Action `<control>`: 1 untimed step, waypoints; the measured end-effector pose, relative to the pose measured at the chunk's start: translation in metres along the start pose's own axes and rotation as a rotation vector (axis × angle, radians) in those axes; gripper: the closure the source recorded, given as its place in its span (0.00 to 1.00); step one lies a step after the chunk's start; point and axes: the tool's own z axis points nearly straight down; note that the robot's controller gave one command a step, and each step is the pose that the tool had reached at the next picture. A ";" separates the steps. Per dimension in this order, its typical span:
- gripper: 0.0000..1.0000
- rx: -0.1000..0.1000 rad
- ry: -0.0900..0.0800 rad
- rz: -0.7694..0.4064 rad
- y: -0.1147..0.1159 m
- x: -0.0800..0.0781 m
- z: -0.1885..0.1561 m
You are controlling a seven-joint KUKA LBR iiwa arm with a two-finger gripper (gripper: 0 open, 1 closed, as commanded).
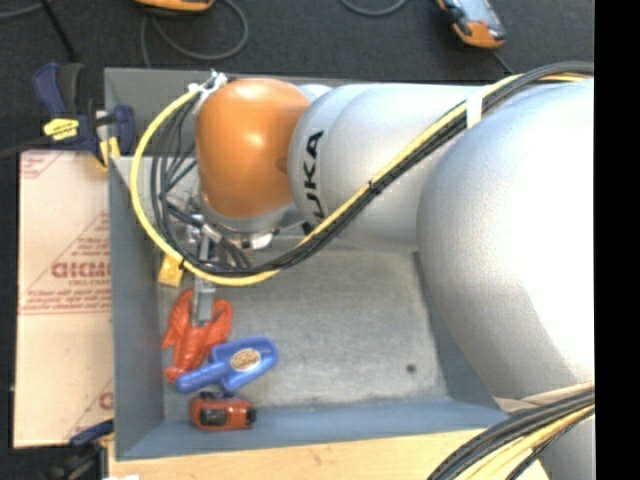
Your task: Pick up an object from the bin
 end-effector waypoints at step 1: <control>0.00 -0.002 -0.007 0.004 -0.001 -0.002 -0.005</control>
Offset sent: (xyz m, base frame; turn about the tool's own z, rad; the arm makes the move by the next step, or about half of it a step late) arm -0.0445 -0.0483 -0.0953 -0.0698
